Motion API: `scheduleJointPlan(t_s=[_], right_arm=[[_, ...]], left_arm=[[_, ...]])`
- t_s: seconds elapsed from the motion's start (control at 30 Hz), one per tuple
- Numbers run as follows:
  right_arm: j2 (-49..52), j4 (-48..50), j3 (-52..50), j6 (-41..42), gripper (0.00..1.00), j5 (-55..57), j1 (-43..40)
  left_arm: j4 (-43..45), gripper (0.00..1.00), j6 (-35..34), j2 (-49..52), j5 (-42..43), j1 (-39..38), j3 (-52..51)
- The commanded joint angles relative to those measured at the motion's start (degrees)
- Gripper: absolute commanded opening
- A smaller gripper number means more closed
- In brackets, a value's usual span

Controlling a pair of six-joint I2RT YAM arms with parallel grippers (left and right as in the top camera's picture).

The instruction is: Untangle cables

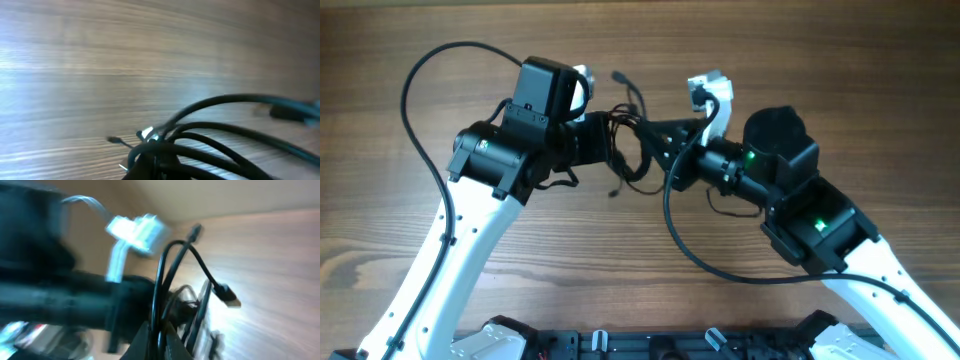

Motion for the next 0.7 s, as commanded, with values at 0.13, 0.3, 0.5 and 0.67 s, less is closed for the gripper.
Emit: scheduleJointPlan(t_s=[0.13, 0.3, 0.5, 0.67], right_arm=[[-3.39, -14.67, 0.83, 0.5, 0.04, 28.2, 0.04], [-3.39, -20.13, 0.83, 0.52, 0.04, 34.29, 0.04], [-3.37, -22.14, 0.83, 1.55, 0.09, 35.91, 0.04], [-3.13, -17.29, 0.83, -3.48, 0.13, 22.93, 0.04]], left_arm=[[-3.39, 0.04, -4.83, 0.15, -9.88, 3.78, 0.52], [-4.66, 0.04, -5.31, -0.31, -9.84, 7.15, 0.52], [-5.46, 0.04, -5.31, -1.99, -9.77, 9.27, 0.52], [-5.29, 0.04, -5.22, -2.64, -4.92, 9.22, 0.52]])
